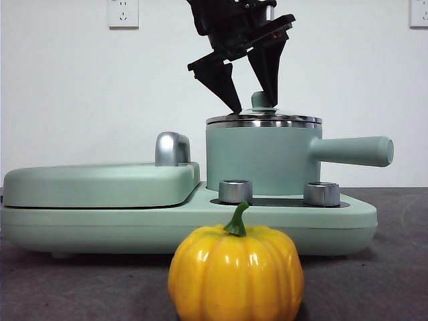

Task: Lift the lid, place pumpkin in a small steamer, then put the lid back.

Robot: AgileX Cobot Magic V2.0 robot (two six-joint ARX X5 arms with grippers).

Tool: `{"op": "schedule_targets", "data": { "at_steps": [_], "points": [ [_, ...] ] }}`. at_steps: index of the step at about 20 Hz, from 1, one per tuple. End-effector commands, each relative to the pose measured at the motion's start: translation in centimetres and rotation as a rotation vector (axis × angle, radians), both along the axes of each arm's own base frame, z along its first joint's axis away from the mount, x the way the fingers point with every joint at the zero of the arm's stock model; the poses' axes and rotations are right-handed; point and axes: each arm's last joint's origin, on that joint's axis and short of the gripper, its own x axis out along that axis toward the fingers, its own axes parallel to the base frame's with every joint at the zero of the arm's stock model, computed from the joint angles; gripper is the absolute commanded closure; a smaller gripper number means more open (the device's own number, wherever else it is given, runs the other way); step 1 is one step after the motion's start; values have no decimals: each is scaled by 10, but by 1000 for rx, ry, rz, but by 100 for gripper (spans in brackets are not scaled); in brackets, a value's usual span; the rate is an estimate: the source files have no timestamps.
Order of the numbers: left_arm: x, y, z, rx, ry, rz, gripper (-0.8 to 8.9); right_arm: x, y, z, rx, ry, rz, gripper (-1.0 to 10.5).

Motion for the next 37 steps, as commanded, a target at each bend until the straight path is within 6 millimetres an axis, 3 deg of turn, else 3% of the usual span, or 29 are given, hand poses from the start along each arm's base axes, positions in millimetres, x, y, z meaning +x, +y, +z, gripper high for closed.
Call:
{"op": "schedule_targets", "data": {
  "at_steps": [1, 6, 9, 14, 17, 20, 23, 26, 29, 33, 37],
  "points": [
    [0, -13, -10, 7, 4, -42, 553, 0, 0, 5, -3, -25, 4, 429],
    [-1, -14, -10, 8, -3, -57, 580, 0, 0, 5, -3, -25, 4, 429],
    [-3, -15, -10, 9, -3, -62, 729, 0, 0, 5, -3, -25, 4, 429],
    [-3, -15, -9, 15, 1, -66, 799, 0, 0, 5, -3, -24, 4, 429],
    [-5, -13, 5, -17, -38, -65, 799, 0, 0, 5, -2, -24, 4, 429],
    [-12, -4, 36, -69, -93, -53, 799, 0, 0, 5, -2, -23, 4, 429],
    [-17, 18, 68, -121, -142, 0, 799, 1, 0, 5, 4, -17, 2, 431],
    [-11, 46, 86, -155, -174, 76, 799, 9, 4, 5, 17, 57, 33, 432],
    [0, 77, 98, -156, -209, 159, 799, 23, 20, 10, 0, 143, 139, 432],
    [23, 124, 100, -153, -218, 295, 799, 46, 65, 13, -83, 254, 263, 432],
    [39, 162, 100, -144, -225, 396, 799, 55, 122, -2, -279, 359, 290, 430]
  ]
}}
